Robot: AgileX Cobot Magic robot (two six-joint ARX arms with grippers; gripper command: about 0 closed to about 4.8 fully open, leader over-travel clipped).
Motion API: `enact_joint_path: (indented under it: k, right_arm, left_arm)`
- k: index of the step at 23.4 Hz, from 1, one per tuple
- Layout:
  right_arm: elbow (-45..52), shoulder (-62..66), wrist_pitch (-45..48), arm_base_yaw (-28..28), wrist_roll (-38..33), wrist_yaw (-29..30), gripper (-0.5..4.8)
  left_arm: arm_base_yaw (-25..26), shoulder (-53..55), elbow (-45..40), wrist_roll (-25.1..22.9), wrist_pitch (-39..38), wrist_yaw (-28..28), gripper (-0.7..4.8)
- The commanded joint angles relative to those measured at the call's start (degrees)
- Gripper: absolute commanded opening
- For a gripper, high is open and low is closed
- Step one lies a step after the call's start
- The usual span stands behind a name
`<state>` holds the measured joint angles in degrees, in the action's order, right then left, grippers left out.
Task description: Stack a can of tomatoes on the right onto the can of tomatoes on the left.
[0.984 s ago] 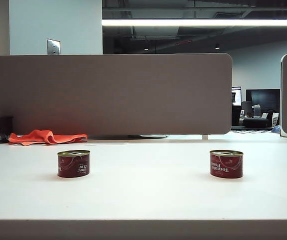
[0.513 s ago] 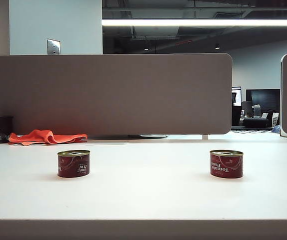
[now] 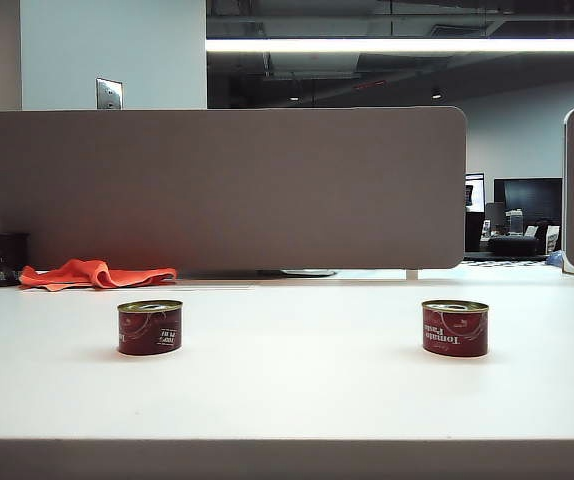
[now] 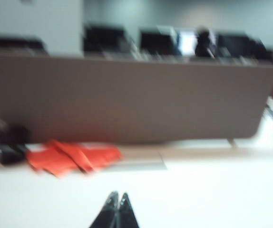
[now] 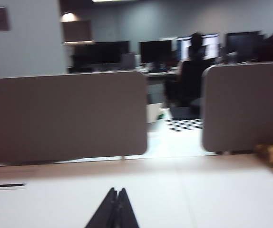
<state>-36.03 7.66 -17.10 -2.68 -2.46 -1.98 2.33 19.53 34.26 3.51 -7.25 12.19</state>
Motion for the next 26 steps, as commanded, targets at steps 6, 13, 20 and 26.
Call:
enact_joint_path:
  k: [6,13,20,26]
  right_arm:
    - [-15.7,21.4,-7.3,4.5,7.1,-1.0,-0.06]
    - [-25.2,39.4,-18.0,12.8,6.9,-1.1,-0.06]
    - [-31.3,54.0,-25.0,20.5,0.7,-1.1,0.15]
    - [-31.4,63.2,-22.4,22.9,0.7,-0.9,4.71]
  left_arm:
    - [-10.8,15.7,10.0,-6.3,-7.1,4.0,-0.05]
    - [-16.4,26.8,18.1,-6.6,-20.1,5.7,-0.05]
    - [-17.4,27.7,23.5,-6.5,-23.5,4.1,-0.05]
    - [-17.4,28.1,26.8,-5.9,-27.7,4.1,-0.05]
